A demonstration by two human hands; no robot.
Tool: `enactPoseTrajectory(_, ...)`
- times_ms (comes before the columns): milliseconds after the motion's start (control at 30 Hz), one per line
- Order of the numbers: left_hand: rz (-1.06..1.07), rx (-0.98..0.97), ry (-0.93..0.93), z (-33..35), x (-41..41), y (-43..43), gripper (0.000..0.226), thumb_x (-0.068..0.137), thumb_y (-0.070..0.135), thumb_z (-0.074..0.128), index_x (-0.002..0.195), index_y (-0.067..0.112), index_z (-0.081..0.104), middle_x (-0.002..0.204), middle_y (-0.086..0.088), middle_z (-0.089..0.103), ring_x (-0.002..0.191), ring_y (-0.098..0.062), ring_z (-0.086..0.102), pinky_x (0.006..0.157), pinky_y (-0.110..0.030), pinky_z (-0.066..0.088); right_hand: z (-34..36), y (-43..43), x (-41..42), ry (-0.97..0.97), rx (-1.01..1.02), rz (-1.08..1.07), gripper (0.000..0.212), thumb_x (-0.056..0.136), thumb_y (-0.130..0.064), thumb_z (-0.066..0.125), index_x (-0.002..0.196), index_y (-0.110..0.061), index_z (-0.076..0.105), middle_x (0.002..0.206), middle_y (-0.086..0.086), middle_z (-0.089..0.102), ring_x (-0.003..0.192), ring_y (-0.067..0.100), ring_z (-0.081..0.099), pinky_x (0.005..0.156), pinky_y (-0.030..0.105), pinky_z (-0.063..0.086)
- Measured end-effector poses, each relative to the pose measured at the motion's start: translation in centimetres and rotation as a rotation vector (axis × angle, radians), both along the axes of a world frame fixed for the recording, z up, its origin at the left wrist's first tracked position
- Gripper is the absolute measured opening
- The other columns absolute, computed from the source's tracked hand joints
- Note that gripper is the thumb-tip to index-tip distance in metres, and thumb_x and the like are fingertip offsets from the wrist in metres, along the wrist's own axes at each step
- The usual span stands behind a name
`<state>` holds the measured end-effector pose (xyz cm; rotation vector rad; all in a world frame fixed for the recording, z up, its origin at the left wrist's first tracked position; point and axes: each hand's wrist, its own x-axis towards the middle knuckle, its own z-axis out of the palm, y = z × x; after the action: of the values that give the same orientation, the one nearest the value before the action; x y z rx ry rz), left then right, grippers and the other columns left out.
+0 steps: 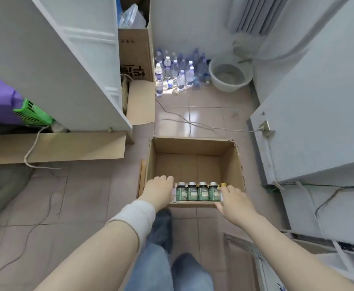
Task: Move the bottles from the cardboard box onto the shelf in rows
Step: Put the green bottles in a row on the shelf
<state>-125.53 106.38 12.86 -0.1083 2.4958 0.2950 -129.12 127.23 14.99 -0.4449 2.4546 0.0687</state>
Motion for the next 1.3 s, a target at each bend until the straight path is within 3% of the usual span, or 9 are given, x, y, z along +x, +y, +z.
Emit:
enactPoseTrajectory(167,0.246,0.176,-0.226,-6.9,-3.3,-0.7,0.046,0.092,0.034,0.051,0.132,0.014,0.042,0.131,-0.007,0.055,0.117,-0.028,0.054,0.091,-0.037,0.046,-7.2,-0.8,-2.8,-0.16,0.006,-0.088,0.052,0.094,-0.039,0.044,0.138,-0.013,0.035,0.14,0.007,0.044,0.131,0.026,0.039,0.106,0.034,0.032)
enactPoseTrajectory(367,0.514,0.342,-0.416,-15.3,-6.0,-0.3,0.051,0.092,0.037,0.055,0.136,0.016,0.039,0.134,-0.004,0.053,0.119,-0.023,0.053,0.098,-0.035,0.044,-15.8,-2.2,-7.4,-0.21,-0.031,-0.069,0.058,0.09,-0.046,0.05,0.137,-0.016,0.038,0.135,0.005,0.048,0.129,0.024,0.039,0.105,0.032,0.03)
enactPoseTrajectory(633,0.711,0.398,-0.426,-24.6,-8.5,1.5,0.062,0.085,0.051,0.057,0.133,0.015,0.042,0.129,-0.004,0.055,0.116,-0.021,0.054,0.096,-0.037,0.046,-26.3,-3.1,-11.0,-0.408,-0.118,0.077,0.071,0.081,-0.054,0.059,0.138,-0.018,0.037,0.136,0.004,0.046,0.128,0.023,0.037,0.105,0.032,0.031)
enactPoseTrajectory(867,0.744,0.435,-0.43,-26.7,-8.7,2.2,0.051,0.085,0.039,0.063,0.126,0.013,0.048,0.127,-0.006,0.056,0.115,-0.021,0.054,0.09,-0.028,0.042,-28.3,-2.7,-12.2,-0.516,-0.147,0.121,0.077,0.073,-0.054,0.068,0.137,-0.022,0.038,0.134,0.0,0.052,0.123,0.023,0.038,0.098,0.036,0.037)
enactPoseTrajectory(1067,0.892,0.553,-0.417,-26.3,-8.6,1.3,0.046,0.088,0.027,0.064,0.125,0.005,0.05,0.115,-0.009,0.057,0.109,-0.02,0.053,0.09,-0.024,0.039,-28.6,-2.9,-11.5,-0.616,-0.232,-0.193,0.073,0.06,-0.037,0.083,0.121,-0.028,0.044,0.12,0.003,0.046,0.117,0.019,0.04,0.098,0.035,0.039)
enactPoseTrajectory(1167,0.993,0.661,-0.412,-25.3,-8.8,0.2,0.042,0.09,0.025,0.061,0.125,0.003,0.05,0.106,-0.005,0.052,0.102,-0.016,0.052,0.088,-0.025,0.047,-27.3,-3.1,-11.7,-0.614,-0.375,-0.344,0.066,0.061,-0.026,0.085,0.112,-0.029,0.042,0.114,0.001,0.038,0.112,0.017,0.038,0.096,0.031,0.036)
enactPoseTrajectory(1233,1.087,0.749,-0.369,-23.8,-9.2,-0.6,0.04,0.092,0.022,0.059,0.126,0.003,0.05,0.108,-0.005,0.052,0.102,-0.015,0.053,0.075,-0.017,0.052,-26.1,-2.9,-12.0,-0.607,-0.481,-0.408,0.062,0.065,-0.019,0.083,0.109,-0.03,0.04,0.113,-0.001,0.043,0.113,0.017,0.037,0.092,0.029,0.035)
enactPoseTrajectory(1300,1.16,0.834,-0.302,-22.0,-9.6,-1.4,0.04,0.092,0.021,0.058,0.127,0.004,0.051,0.113,-0.007,0.055,0.105,-0.015,0.055,0.077,-0.018,0.053,-24.4,-2.4,-12.4,-0.591,-0.557,-0.499,0.062,0.068,-0.014,0.08,0.111,-0.03,0.038,0.118,0.001,0.048,0.114,0.018,0.043,0.091,0.03,0.038)
